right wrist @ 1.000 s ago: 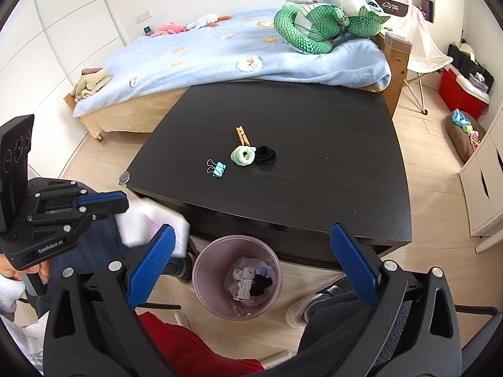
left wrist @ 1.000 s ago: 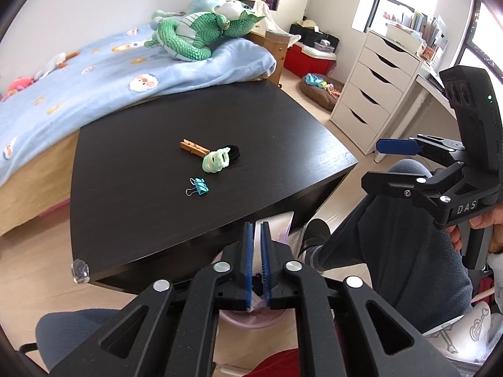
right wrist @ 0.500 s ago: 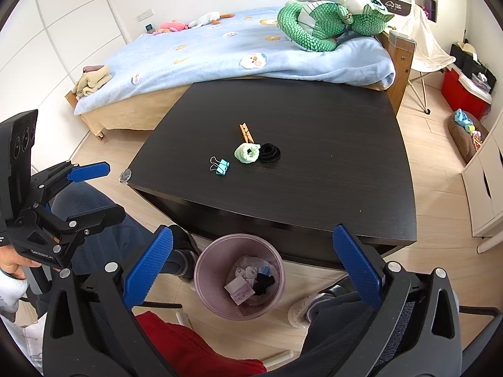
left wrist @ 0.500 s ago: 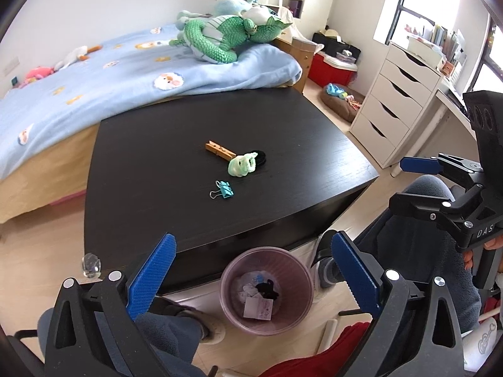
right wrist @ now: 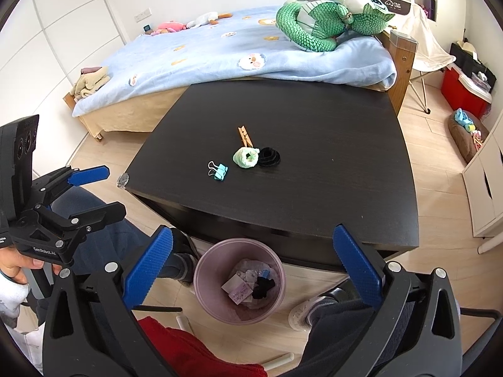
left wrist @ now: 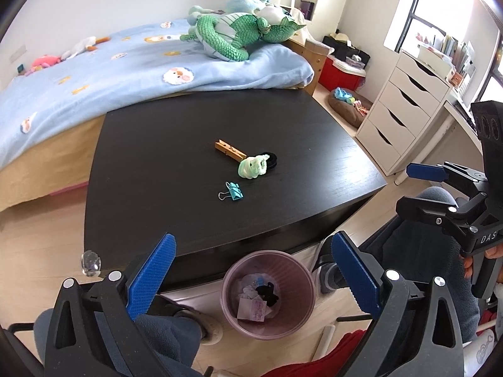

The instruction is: Collect trash

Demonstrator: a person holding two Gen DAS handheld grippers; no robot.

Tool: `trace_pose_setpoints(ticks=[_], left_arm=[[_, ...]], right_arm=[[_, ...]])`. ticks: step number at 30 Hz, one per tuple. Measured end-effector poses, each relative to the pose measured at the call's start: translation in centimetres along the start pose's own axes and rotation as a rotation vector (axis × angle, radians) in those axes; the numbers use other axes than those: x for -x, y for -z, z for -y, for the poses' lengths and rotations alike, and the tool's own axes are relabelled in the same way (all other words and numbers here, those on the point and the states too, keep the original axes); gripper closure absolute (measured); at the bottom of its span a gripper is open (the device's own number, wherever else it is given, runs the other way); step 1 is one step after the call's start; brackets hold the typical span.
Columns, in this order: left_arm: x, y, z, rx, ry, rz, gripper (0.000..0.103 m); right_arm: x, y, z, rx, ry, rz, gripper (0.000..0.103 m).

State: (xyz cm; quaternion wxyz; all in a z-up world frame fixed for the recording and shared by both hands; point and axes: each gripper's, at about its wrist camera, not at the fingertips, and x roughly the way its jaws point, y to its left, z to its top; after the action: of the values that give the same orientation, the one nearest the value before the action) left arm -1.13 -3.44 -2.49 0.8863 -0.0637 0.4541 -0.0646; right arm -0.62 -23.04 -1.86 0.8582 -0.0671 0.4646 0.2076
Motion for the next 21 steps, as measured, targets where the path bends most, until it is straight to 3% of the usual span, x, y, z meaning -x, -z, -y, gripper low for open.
trace_pose_setpoints(ticks=[10, 21], left_arm=[[-1.9, -2.0, -1.3, 0.041, 0.004, -0.016, 0.008], [-7.2, -4.2, -3.1, 0.098, 0.025, -0.089, 0.008]], right_arm=[[-1.6, -1.8, 0.9, -0.018, -0.007, 0.001, 0.003], [-2.7, -2.6, 1.5, -0.024, -0.002, -0.007, 0.003]])
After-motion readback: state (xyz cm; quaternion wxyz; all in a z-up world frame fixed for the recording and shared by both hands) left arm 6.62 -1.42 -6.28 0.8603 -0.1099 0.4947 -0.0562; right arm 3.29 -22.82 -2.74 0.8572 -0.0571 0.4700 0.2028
